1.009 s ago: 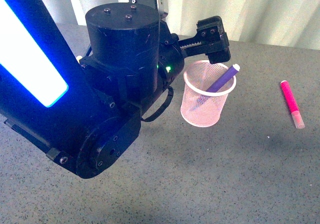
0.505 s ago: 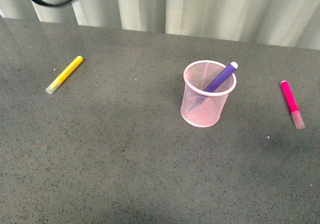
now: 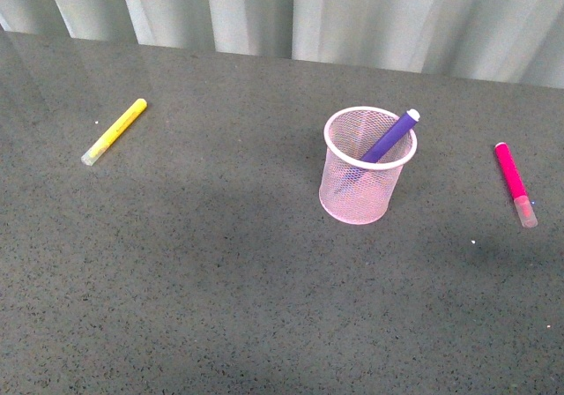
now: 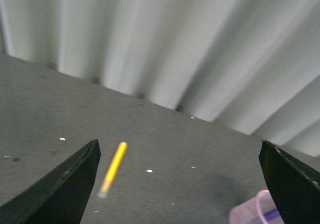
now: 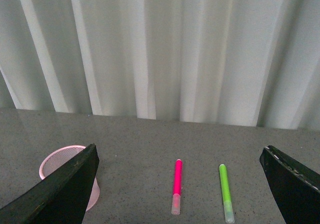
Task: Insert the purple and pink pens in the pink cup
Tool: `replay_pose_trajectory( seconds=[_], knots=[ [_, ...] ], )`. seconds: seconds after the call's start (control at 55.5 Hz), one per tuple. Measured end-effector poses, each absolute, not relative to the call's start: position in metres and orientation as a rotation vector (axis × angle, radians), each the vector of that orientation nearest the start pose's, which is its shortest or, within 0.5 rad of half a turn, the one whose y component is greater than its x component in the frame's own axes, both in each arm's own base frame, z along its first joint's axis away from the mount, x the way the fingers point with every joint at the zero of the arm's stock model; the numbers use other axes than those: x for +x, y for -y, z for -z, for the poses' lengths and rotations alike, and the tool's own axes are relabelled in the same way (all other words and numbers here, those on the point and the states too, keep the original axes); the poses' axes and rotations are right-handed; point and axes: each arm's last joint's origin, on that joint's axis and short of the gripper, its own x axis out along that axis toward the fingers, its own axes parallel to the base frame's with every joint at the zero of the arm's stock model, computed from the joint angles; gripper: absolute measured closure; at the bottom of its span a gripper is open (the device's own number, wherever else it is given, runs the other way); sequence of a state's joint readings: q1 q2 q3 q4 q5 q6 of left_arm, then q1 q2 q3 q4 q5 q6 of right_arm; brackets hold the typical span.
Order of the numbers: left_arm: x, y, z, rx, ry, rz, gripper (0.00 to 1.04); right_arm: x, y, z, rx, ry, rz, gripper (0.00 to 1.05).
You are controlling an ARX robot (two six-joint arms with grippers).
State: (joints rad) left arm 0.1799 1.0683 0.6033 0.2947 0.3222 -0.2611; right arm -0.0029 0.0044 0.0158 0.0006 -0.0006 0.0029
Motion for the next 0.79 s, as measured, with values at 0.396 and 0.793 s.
replay_pose_trajectory(
  seconds=[0.396,0.793],
  knots=[
    [0.151,-0.025,-0.206,-0.02,-0.011,-0.005,0.81,0.097,0.0,-0.169,0.003,0.012,0.002,0.07],
    [0.127,-0.001,-0.183,-0.007,-0.002,-0.002,1.01,0.097,0.0,-0.169,0.003,0.012,0.002,0.07]
  ],
)
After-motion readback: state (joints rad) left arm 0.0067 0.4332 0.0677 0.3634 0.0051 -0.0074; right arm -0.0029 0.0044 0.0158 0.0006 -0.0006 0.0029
